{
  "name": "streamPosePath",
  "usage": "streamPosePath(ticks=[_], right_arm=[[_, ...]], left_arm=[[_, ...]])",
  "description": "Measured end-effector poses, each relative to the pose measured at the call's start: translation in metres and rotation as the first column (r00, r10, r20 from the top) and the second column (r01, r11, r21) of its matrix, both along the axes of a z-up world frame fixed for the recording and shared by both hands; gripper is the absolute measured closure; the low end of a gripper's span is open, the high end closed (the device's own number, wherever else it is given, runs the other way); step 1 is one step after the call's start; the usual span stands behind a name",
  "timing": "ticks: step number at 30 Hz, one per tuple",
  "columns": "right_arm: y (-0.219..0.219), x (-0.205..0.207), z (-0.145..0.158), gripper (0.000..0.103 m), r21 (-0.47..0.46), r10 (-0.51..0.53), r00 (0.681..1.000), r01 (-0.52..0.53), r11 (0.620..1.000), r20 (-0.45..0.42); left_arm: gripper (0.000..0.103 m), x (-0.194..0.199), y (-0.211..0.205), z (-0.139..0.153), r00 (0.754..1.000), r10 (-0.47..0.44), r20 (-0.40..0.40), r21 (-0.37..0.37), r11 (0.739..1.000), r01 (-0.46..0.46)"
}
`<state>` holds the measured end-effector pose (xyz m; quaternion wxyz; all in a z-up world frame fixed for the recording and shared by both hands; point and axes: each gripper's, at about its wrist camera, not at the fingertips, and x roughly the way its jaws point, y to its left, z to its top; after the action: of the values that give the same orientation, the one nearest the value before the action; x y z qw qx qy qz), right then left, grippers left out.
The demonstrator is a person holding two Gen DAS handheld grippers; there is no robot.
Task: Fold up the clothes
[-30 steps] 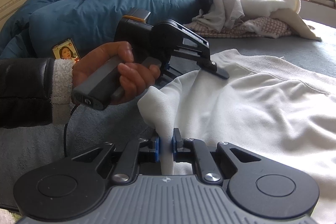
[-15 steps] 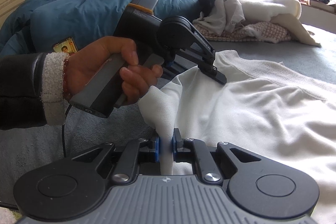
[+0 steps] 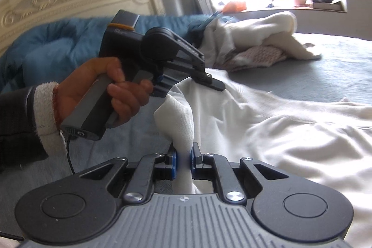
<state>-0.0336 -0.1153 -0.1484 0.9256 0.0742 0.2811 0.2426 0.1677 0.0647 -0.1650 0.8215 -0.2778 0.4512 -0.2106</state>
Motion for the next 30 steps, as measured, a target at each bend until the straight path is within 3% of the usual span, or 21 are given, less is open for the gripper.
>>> streamPosePath(ticks=[8, 17, 22, 30], right_arm=[[-0.060, -0.012, 0.015, 0.092, 0.121, -0.216, 0.976, 0.215, 0.969, 0.002], [-0.131, -0.020, 0.009, 0.093, 0.317, -0.448, 0.887, 0.459, 0.830, -0.113], [-0.171, -0.034, 0.000, 0.093, 0.398, -0.554, 0.815, 0.572, 0.718, -0.171], [-0.234, -0.059, -0.041, 0.093, 0.544, -0.607, 0.687, 0.711, 0.446, -0.399]], left_arm=[[0.093, 0.014, -0.082, 0.031, 0.993, -0.115, 0.042, 0.059, 0.992, 0.112], [0.093, 0.022, -0.182, 0.039, 0.970, -0.237, 0.046, 0.153, 0.962, 0.228], [0.094, 0.017, -0.233, 0.040, 0.947, -0.317, 0.050, 0.211, 0.930, 0.300], [0.094, -0.001, -0.325, 0.024, 0.891, -0.452, 0.039, 0.367, 0.836, 0.408]])
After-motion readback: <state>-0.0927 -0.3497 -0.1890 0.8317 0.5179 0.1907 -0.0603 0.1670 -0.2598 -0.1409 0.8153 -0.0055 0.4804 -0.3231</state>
